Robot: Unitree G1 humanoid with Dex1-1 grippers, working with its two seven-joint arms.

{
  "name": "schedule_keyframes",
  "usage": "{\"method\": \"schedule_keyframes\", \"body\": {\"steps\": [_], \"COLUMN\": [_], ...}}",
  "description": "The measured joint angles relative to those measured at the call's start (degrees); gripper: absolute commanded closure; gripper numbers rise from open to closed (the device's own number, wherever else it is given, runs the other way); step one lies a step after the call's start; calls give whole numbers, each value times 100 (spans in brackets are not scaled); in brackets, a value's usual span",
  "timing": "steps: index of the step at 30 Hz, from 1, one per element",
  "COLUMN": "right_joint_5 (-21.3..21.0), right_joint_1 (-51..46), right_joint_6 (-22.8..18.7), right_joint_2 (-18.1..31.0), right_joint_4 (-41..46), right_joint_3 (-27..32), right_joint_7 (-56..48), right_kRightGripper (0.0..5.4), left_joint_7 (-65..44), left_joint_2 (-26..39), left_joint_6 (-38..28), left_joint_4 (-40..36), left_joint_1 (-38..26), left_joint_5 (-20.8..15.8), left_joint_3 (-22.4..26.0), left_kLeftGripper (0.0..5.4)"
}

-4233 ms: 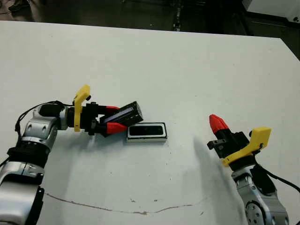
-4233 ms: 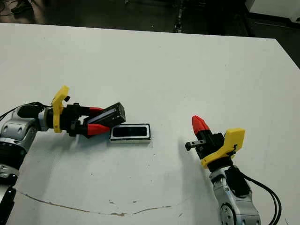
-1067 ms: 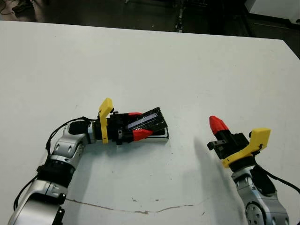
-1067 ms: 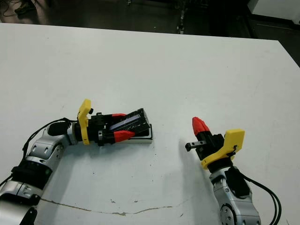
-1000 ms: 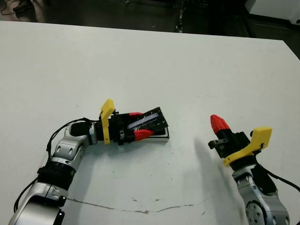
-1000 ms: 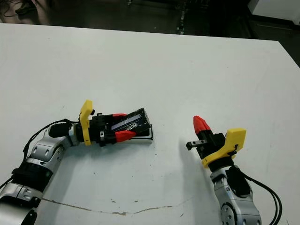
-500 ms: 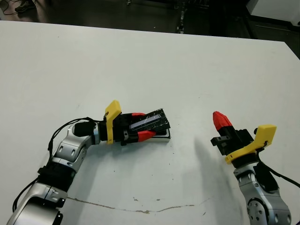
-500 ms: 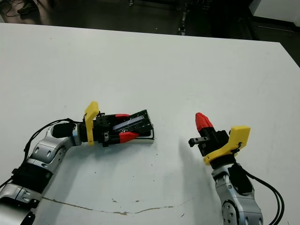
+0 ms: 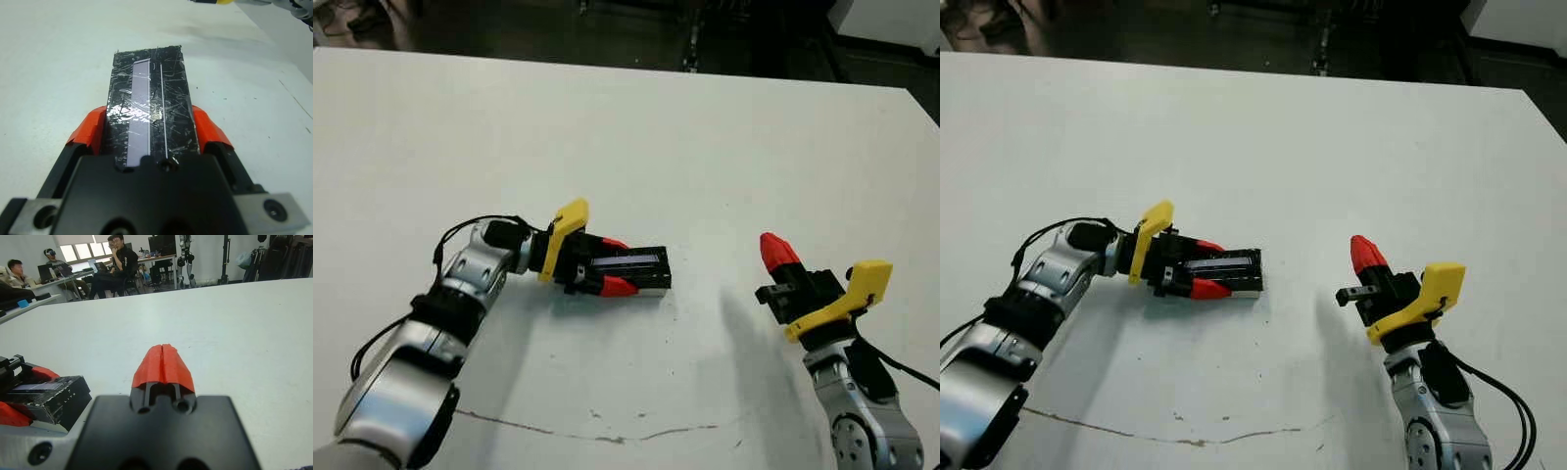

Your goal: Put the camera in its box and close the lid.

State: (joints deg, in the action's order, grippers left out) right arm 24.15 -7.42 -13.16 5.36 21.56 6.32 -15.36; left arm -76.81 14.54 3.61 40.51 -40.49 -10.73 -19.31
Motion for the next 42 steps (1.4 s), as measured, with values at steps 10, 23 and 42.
{"method": "schedule_keyframes", "body": {"steps": [10,23,42], "right_joint_5": [-5,-46,-115], "right_joint_1": [-5,-14,-17], "right_joint_6": [2,5,40], "right_joint_2": [2,1,-1], "right_joint_4": [-3,-4,-7], "right_joint_3": [-1,-22,-52], "right_joint_7": [-21,-47,-58], "right_kRightGripper": [540,540,540], "left_joint_7": [-131,891,1086], "left_joint_2": [-104,91,331], "left_joint_6": [-244,-408,-506], "left_joint_4": [376,-1019,-1385], "left_joint_1": [-129,612,561], "left_joint_5": [48,528,620], "left_joint_3": [24,-38,-287], "left_kLeftGripper": [225,96,2]}}
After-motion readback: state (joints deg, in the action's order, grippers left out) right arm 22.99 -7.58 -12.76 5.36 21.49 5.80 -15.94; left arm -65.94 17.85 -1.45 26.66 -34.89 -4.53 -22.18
